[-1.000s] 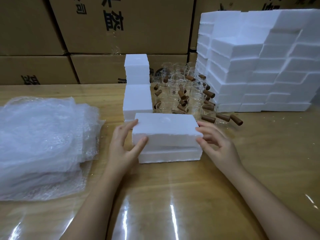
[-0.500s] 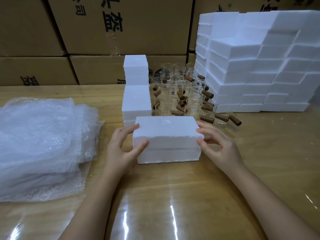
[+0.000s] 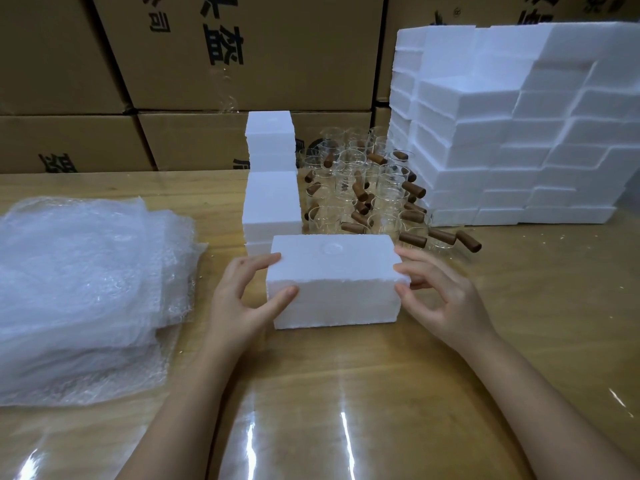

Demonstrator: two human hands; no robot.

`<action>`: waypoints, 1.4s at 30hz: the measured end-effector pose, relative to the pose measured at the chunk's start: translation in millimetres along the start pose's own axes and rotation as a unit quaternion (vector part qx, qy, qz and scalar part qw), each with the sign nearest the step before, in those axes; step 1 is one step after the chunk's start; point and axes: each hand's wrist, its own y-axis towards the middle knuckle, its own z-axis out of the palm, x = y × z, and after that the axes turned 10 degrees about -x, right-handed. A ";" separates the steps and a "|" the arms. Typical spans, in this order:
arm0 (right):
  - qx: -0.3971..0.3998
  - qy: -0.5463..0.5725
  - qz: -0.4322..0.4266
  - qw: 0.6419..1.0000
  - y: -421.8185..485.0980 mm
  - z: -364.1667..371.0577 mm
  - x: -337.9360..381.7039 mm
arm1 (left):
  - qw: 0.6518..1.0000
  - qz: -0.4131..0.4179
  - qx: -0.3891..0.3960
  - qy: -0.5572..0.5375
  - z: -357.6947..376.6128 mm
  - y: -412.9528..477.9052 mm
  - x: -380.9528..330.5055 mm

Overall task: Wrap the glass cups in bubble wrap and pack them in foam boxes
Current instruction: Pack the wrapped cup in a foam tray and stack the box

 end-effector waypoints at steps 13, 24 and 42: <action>0.007 -0.043 -0.047 0.998 0.2 -3.7 -2.9 | 0.999 0.029 0.014 0.020 -4.0 -1.9 -9.5; 0.016 -0.073 -0.095 0.993 0.5 -2.7 -1.5 | 0.996 0.064 0.022 0.066 -5.8 0.6 -2.2; 0.011 -0.054 -0.049 0.997 -1.3 0.7 -5.8 | 0.993 0.084 -0.001 0.087 0.3 -2.6 -11.4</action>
